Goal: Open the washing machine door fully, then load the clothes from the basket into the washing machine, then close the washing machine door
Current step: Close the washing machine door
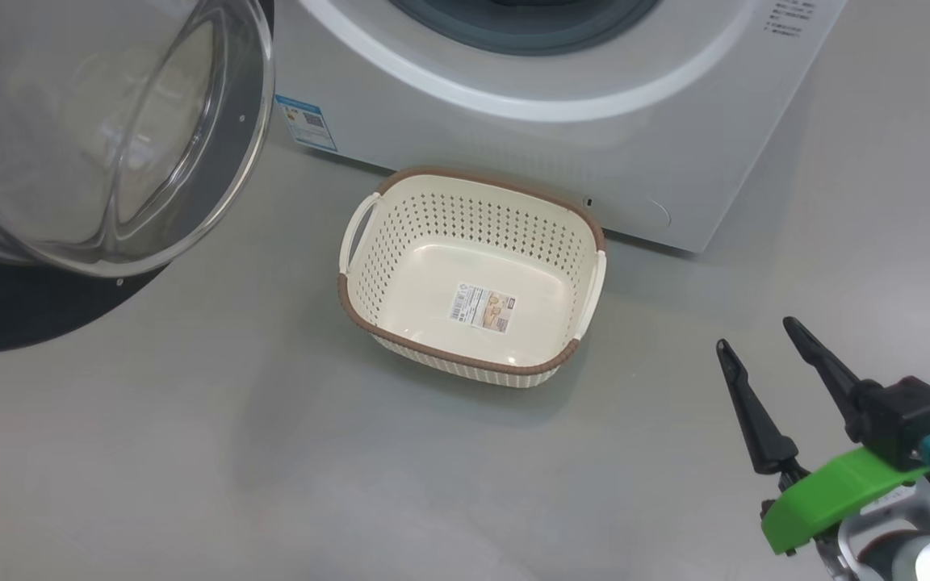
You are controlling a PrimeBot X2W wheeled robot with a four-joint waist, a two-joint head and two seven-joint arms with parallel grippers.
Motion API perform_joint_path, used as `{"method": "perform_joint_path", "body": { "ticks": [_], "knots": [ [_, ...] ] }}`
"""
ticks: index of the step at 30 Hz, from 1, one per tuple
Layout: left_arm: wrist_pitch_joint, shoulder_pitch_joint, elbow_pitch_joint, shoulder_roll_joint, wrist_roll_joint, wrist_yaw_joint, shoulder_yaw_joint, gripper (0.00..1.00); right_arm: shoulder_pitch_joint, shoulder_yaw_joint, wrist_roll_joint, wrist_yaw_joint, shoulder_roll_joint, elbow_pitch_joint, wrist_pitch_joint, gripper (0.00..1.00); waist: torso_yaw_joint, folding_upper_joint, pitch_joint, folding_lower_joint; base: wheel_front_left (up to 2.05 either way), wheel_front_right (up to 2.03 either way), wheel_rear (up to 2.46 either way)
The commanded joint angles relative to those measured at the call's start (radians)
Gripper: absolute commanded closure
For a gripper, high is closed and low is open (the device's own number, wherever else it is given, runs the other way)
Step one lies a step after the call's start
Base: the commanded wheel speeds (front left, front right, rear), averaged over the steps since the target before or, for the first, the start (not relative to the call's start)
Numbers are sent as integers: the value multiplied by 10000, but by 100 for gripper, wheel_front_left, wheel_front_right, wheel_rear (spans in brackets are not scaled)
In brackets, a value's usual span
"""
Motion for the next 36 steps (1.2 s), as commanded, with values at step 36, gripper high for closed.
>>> {"method": "perform_joint_path", "body": {
  "ticks": [36],
  "knots": [
    [2155,-535,333,1114,70,-69,-316,100,-355,208,125,37,-367,-607,343,0,-84,0,265,0,0,0,0]
  ]
}}
